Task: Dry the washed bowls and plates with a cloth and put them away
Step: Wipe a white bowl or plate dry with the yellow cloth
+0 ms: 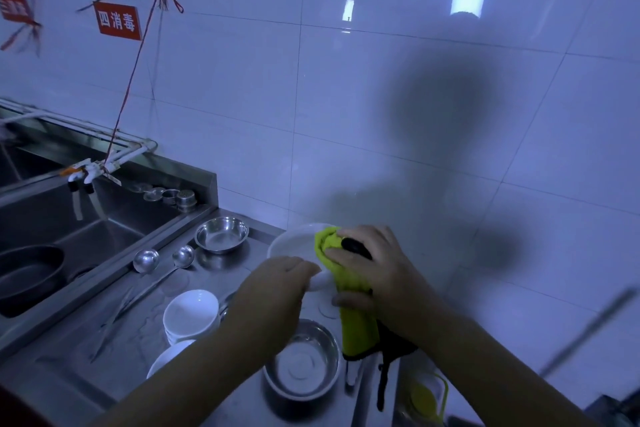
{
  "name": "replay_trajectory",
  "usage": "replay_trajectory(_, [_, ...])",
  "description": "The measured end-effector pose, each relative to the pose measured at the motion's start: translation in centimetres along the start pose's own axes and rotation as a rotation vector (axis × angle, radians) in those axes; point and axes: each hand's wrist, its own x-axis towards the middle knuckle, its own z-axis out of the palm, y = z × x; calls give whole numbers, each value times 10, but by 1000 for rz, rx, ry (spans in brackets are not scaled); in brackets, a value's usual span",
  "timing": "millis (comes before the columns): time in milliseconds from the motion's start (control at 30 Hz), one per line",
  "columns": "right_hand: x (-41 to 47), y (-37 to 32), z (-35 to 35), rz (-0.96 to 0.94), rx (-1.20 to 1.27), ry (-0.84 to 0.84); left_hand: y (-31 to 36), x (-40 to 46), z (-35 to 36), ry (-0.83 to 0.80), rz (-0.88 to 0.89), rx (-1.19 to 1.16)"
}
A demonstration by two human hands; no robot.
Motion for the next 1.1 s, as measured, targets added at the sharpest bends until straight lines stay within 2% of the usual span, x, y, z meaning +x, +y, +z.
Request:
replay_trajectory(100, [-2, 3, 5, -109, -224, -67, 0, -3, 6, -68, 150, 131])
replay_trajectory(200, [-7, 4, 16, -206, -231, -43, -2, -8, 13, -142, 263, 191])
replay_trajectory(300, [-17, 11, 24, -224, -251, 2, -14, -9, 10, -69, 309, 122])
replay_trajectory(333, [-22, 14, 26, -226, -265, 13, -20, -8, 7, -31, 227, 50])
replay_trajectory(433, [-31, 20, 27, -262, -279, 38, -36, -2, 1, 16, -191, -221])
replay_trajectory(533, [-31, 18, 27, -312, -260, 57, -45, 5, 1, -221, -603, -772])
replay_trajectory(600, [-31, 16, 25, -332, -256, 66, -48, 7, 6, -371, -787, -1127])
replay_trajectory(667, [-32, 15, 23, -360, -263, 58, -49, 4, 10, -398, -845, -1346])
replay_trajectory(733, [-34, 15, 22, -385, -263, 29, -50, 1, 13, -399, -846, -1432])
replay_trajectory(900, [-35, 13, 34, -395, -253, -24, -49, -11, 29, -318, -917, -1355])
replay_trajectory(1100, [-34, -1, 65, -313, -243, -98, -52, -24, 46, -198, -962, -1323])
